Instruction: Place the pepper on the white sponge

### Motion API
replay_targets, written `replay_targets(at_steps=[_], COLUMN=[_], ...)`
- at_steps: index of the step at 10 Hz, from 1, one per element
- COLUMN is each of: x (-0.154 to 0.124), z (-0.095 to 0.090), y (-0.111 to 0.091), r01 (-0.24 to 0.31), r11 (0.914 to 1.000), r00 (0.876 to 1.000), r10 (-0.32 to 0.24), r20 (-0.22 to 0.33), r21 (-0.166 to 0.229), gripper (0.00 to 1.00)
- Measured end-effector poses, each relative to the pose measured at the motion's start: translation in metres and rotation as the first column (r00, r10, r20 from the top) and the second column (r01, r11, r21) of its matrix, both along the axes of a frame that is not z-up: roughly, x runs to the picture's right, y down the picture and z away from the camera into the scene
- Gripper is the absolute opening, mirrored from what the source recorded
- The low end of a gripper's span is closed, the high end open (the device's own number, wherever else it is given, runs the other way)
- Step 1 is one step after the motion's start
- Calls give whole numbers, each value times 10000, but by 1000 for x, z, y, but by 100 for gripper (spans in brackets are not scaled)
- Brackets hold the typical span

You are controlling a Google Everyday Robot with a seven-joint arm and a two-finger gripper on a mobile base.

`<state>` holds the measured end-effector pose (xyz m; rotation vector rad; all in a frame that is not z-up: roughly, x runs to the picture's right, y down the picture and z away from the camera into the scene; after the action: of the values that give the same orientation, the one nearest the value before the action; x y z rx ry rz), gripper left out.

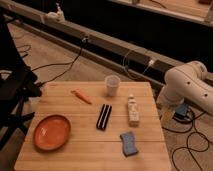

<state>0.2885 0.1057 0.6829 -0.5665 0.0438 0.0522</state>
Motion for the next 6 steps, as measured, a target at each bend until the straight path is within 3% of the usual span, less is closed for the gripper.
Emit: replay_targets(at_steps=[3,4,6], x=[1,-3,-32], z=[2,9,26], y=[-2,-9,-27], r01=[-42,-303,-694], r11=[10000,9995,9975], r00=[10000,9995,9973], r10=[43,304,690], r20=[-71,-90,268], r21=[25,60,145], gripper=[65,65,65])
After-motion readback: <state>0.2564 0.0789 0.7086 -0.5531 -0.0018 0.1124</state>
